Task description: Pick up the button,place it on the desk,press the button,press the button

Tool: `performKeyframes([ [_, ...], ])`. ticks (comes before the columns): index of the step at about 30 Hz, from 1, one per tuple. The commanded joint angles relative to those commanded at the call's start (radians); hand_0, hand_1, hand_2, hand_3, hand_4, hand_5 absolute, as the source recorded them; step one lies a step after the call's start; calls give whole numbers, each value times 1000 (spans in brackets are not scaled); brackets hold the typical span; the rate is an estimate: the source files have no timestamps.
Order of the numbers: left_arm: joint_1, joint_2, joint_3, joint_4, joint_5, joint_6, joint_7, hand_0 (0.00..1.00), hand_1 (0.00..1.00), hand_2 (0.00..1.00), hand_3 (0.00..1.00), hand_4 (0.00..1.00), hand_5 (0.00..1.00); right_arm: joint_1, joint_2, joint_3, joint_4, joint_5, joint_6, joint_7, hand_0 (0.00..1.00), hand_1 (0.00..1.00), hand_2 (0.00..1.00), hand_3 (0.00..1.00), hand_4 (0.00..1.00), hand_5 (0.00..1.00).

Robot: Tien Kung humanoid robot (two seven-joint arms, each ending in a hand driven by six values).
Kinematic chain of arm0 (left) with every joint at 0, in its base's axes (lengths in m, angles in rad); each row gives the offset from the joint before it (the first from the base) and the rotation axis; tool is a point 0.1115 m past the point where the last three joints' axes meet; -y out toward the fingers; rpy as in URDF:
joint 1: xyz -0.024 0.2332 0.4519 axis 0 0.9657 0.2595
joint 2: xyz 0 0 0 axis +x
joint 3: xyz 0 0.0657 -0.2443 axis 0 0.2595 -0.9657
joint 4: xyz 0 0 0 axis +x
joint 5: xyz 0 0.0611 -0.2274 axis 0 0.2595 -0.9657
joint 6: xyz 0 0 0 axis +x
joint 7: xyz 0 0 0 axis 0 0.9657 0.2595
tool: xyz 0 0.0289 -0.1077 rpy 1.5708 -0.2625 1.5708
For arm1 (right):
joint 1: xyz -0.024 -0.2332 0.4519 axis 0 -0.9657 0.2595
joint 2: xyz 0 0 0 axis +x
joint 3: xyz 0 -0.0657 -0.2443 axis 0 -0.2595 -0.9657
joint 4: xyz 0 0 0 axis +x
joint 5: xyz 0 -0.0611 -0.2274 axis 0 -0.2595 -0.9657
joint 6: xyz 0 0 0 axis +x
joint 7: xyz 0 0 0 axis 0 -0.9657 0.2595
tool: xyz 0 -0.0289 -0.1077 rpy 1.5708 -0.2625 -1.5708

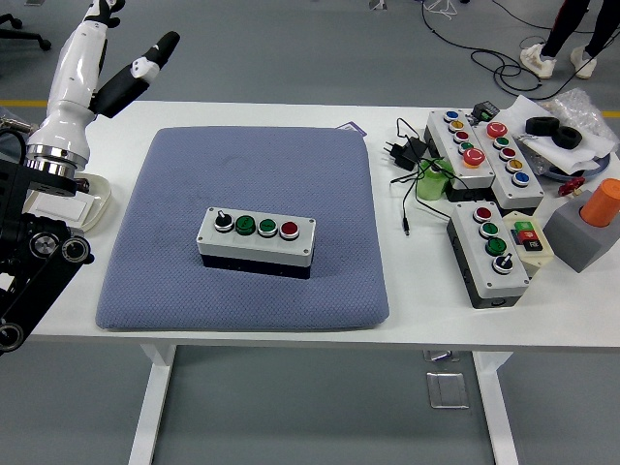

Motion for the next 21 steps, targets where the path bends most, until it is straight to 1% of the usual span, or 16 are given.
performKeyframes([
  [1, 5, 1, -2, 10, -46, -4, -5, 841, 916, 998, 998, 766, 998, -1, 0, 0, 0, 0, 0, 0, 631, 470, 528, 584, 269, 10],
  [2, 11, 1, -6, 17, -85, -7, -9, 831, 910, 998, 994, 731, 998, -1, 1, 1, 0, -1, 0, -1, 631, 470, 529, 584, 269, 10],
  [5, 30, 3, -17, 32, -214, -17, -15, 831, 910, 998, 994, 731, 998, -3, 1, 0, 0, 2, -1, 0, 631, 470, 529, 584, 269, 10],
  [7, 44, 5, -22, 46, -299, -41, -18, 831, 910, 998, 994, 731, 998, -5, 1, 3, 0, -2, -1, -1, 631, 470, 529, 584, 269, 10],
  [8, 50, 5, -24, 54, -338, -59, -20, 807, 887, 964, 919, 711, 998, -7, 1, 4, 0, -3, -1, -1, 631, 470, 529, 584, 269, 10],
  [9, 51, 5, -25, 57, -377, -64, -20, 807, 887, 964, 919, 711, 998, -7, 1, 5, 0, -4, -1, -2, 631, 470, 529, 584, 269, 10],
  [12, 72, 6, -32, 84, -507, -154, -9, 807, 887, 964, 919, 711, 998, -9, 0, 5, 0, -6, 0, -2, 631, 470, 529, 584, 269, 10],
  [14, 83, 8, -32, 95, -591, -192, -2, 794, 881, 956, 913, 705, 998, -11, 0, 5, 0, -5, -1, -1, 631, 470, 528, 584, 269, 10],
  [18, 98, 10, -24, 109, -760, -220, 12, 794, 881, 956, 913, 705, 998, -12, 1, 9, 0, -8, -1, -2, 631, 470, 528, 584, 269, 10],
  [19, 98, 11, -20, 113, -797, -239, 18, 794, 881, 956, 913, 705, 998, -11, 1, 8, 0, -5, -1, -1, 631, 470, 528, 584, 269, 10],
  [20, 98, 11, -19, 115, -823, -248, 21, 784, 871, 949, 910, 698, 998, -10, 1, 8, 0, -4, -2, -1, 631, 470, 528, 584, 269, 10],
  [21, 97, 14, -17, 118, -838, -268, 27, 784, 871, 949, 910, 698, 998, -9, 1, 6, 0, 0, -2, 0, 631, 470, 528, 584, 269, 10],
])
